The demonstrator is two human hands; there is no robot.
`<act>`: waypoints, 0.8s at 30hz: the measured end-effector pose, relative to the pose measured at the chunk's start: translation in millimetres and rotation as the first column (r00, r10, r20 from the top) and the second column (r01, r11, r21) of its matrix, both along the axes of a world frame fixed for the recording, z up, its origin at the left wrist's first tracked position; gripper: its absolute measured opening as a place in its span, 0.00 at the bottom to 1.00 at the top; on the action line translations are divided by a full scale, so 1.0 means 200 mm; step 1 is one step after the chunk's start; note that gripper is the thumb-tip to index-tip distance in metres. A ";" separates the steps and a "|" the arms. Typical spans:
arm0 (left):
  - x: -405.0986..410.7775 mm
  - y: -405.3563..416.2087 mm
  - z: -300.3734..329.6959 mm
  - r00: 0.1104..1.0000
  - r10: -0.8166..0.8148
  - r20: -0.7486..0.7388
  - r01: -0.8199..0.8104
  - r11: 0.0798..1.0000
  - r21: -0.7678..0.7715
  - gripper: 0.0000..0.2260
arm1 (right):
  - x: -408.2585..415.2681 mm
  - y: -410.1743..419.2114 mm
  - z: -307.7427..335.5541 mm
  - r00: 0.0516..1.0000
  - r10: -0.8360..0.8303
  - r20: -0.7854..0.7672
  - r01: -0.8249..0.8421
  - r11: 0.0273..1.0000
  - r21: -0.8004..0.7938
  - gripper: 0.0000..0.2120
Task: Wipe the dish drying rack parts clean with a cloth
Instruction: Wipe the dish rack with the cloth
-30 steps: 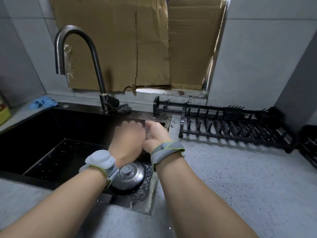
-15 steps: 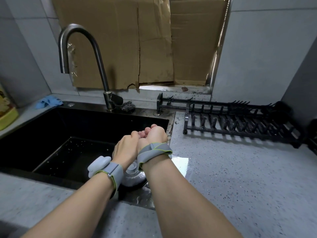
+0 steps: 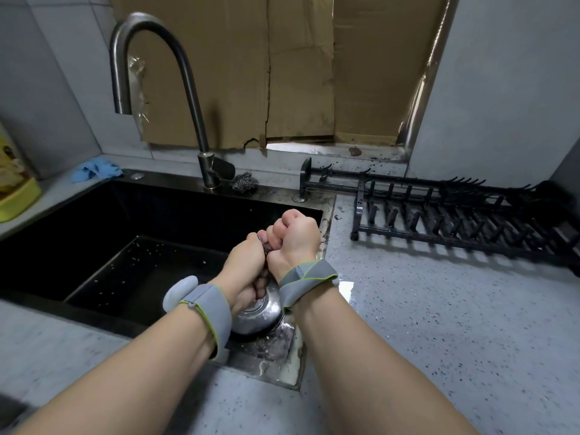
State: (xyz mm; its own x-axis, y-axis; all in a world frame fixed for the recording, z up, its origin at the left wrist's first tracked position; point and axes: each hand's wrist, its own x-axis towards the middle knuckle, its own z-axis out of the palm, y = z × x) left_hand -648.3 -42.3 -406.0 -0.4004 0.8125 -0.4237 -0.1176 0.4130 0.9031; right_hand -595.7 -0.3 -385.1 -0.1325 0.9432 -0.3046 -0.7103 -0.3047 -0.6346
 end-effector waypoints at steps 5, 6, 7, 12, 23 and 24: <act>-0.01 -0.02 0.04 0.981 -0.179 0.073 0.181 0.983 -0.031 0.20 | 0.06 -0.02 -0.01 0.993 0.082 -0.085 -0.068 0.984 0.165 0.12; -0.02 -0.02 0.04 0.979 -0.193 0.064 0.195 0.980 -0.037 0.20 | 0.06 -0.02 -0.02 0.991 0.093 -0.101 -0.074 0.982 0.176 0.11; -0.01 -0.01 0.04 0.979 -0.199 0.051 0.201 0.979 -0.042 0.20 | 0.07 -0.02 -0.01 0.990 0.086 -0.108 -0.066 0.982 0.176 0.12; -0.06 0.10 0.05 0.911 0.031 -0.411 -0.010 0.999 0.052 0.23 | 0.11 0.01 0.01 0.981 0.153 0.120 -0.163 0.983 0.082 0.19; -0.07 0.02 -0.01 -0.094 0.302 -0.949 0.579 0.792 0.194 0.15 | 0.20 0.01 0.07 0.958 0.283 0.039 -0.275 0.950 -0.148 0.08; -0.06 0.01 -0.01 -0.056 0.300 -0.952 0.544 0.809 0.223 0.15 | 0.17 0.00 0.07 0.979 0.206 -0.005 -0.204 0.966 -0.159 0.10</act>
State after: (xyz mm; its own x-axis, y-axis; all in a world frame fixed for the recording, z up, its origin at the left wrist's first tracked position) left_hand -659.9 -39.5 -408.4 0.1093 0.7515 0.6506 0.9874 -0.1576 0.0161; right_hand -560.7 0.0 -371.9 -0.3138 0.8361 -0.4500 -0.6154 -0.5400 -0.5742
